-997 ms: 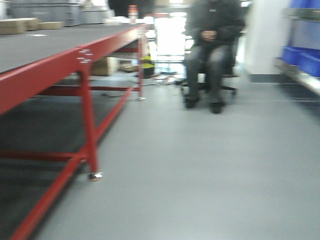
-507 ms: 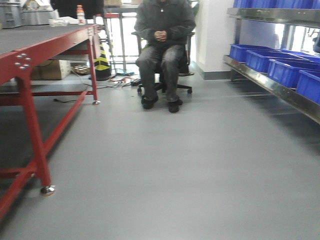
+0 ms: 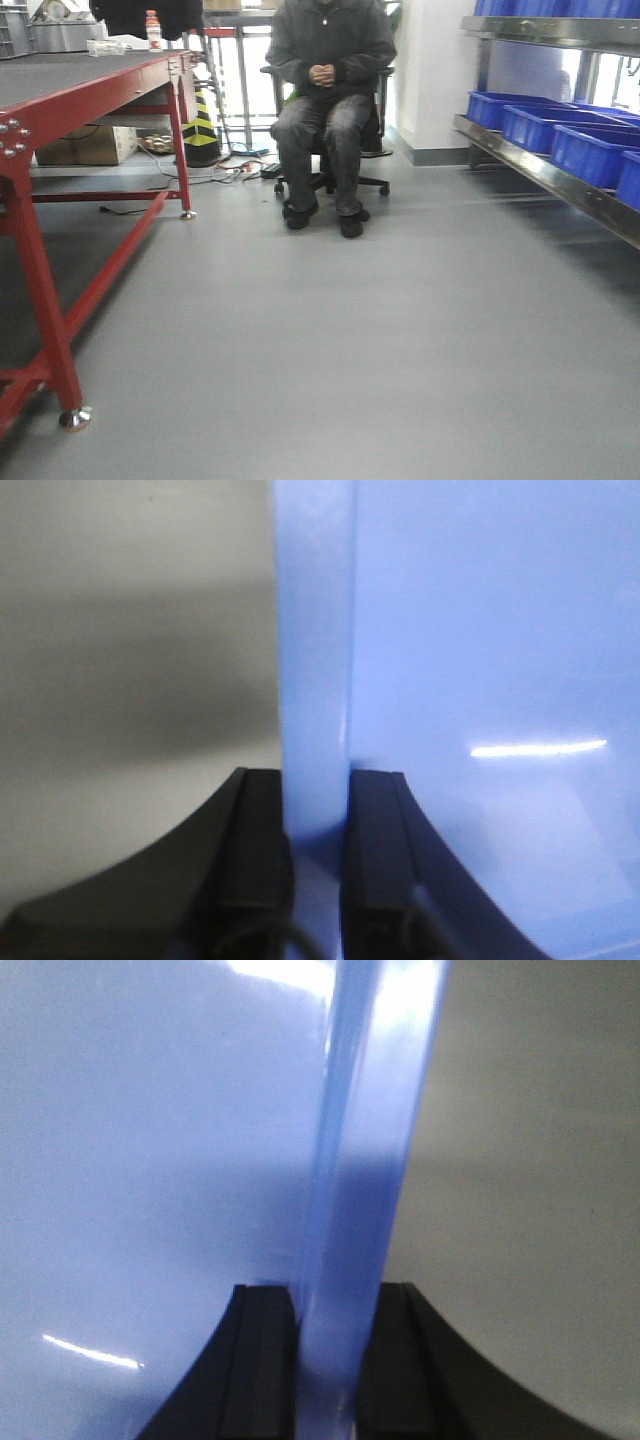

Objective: Grab blue tray and place on right shelf
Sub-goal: 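Drive the base away from the bench while holding the tray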

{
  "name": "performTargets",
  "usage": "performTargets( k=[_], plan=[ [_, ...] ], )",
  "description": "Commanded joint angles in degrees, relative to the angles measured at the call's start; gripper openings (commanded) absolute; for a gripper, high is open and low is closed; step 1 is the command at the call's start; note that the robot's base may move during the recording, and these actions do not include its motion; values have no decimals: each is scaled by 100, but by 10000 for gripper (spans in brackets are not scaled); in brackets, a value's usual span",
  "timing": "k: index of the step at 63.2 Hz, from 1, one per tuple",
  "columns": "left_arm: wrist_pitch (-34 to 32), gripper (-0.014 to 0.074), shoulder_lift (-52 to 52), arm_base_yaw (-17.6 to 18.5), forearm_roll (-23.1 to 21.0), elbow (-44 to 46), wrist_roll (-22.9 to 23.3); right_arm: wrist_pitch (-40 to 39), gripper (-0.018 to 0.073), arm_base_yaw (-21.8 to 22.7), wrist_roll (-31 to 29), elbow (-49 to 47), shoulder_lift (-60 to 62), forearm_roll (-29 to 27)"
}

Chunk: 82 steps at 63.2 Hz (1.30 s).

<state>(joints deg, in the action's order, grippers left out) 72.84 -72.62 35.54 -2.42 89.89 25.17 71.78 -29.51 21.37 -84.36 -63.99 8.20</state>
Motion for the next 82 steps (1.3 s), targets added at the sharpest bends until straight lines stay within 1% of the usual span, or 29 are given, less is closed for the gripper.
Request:
performTargets(
  k=[1,23,34,82],
  plan=[
    [383,-48,120,94,-499,158,-181,300,59,-28,-136,-156,65,-297],
    [383,-48,120,94,-666,158,-181,300,59,-28,-136,-156,65,-297],
    [383,-48,120,94,-825,158,-181,293,59,-28,-136,-156,65,-297],
    [383,-48,120,94,-853,158,-181,205,59,-28,-136,-156,65,-297]
  ],
)
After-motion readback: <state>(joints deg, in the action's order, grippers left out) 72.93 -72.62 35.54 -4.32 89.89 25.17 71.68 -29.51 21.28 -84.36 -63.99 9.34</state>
